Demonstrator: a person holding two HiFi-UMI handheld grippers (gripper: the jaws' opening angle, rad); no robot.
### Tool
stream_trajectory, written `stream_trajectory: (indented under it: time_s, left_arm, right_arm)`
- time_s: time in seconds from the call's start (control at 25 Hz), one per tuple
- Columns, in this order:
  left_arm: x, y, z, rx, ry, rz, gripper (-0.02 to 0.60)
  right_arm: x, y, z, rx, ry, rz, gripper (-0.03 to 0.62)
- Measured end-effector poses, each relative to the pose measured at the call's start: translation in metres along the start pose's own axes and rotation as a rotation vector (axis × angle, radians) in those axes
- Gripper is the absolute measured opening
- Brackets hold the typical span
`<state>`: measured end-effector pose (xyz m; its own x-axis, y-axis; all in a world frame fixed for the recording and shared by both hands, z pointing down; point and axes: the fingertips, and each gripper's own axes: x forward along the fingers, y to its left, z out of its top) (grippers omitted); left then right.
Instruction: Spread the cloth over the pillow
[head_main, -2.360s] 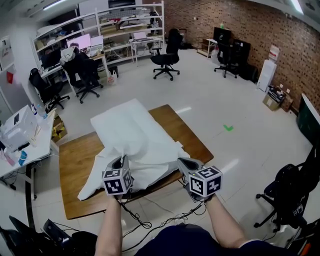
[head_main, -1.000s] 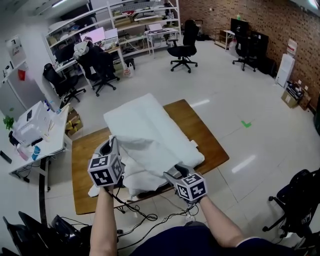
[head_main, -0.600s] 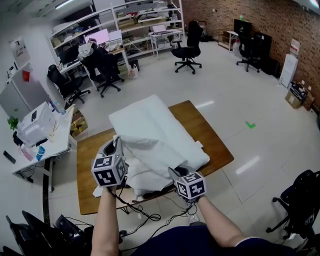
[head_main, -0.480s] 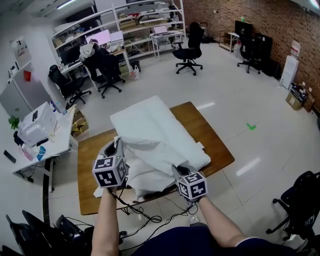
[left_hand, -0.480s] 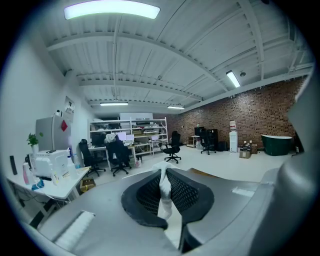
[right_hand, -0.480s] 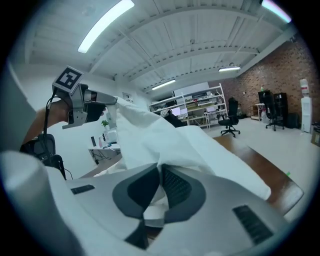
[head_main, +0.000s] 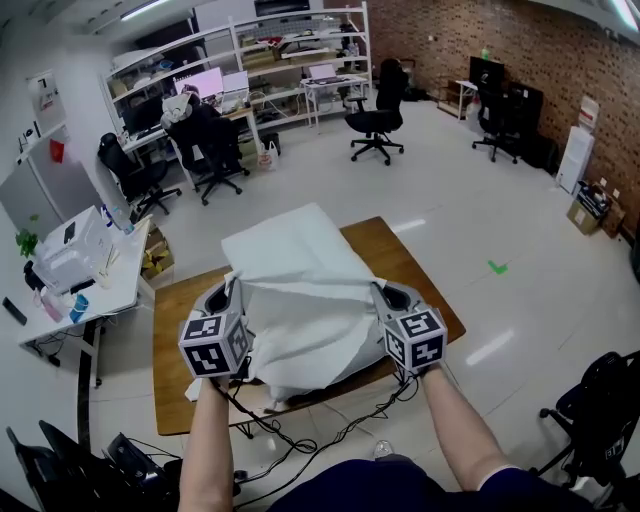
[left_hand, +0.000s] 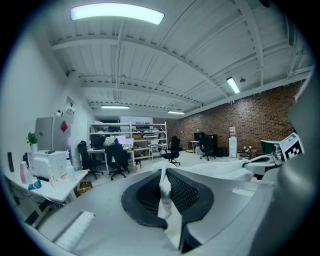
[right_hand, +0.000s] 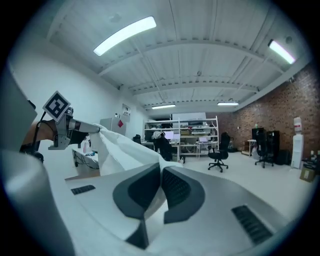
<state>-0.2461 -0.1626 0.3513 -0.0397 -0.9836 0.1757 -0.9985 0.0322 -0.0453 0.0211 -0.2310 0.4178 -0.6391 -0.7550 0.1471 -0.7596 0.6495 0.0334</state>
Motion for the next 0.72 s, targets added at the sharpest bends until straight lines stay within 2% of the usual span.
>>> stream_trajectory:
  time_s: [0.16, 0.36, 0.72]
  left_arm:
    - [-0.005, 0.0, 0.032, -0.012, -0.063, -0.007, 0.02]
    - [-0.024, 0.008, 0.088, -0.005, -0.163, 0.004, 0.02]
    - [-0.076, 0.009, 0.177, 0.01, -0.331, 0.008, 0.02]
  right_arm:
    - [0.003, -0.009, 0.05, -0.085, -0.064, -0.01, 0.02]
    - [0.003, -0.006, 0.106, -0.156, -0.128, 0.004, 0.02]
    - [-0.017, 0.001, 0.195, -0.247, -0.238, -0.001, 0.02]
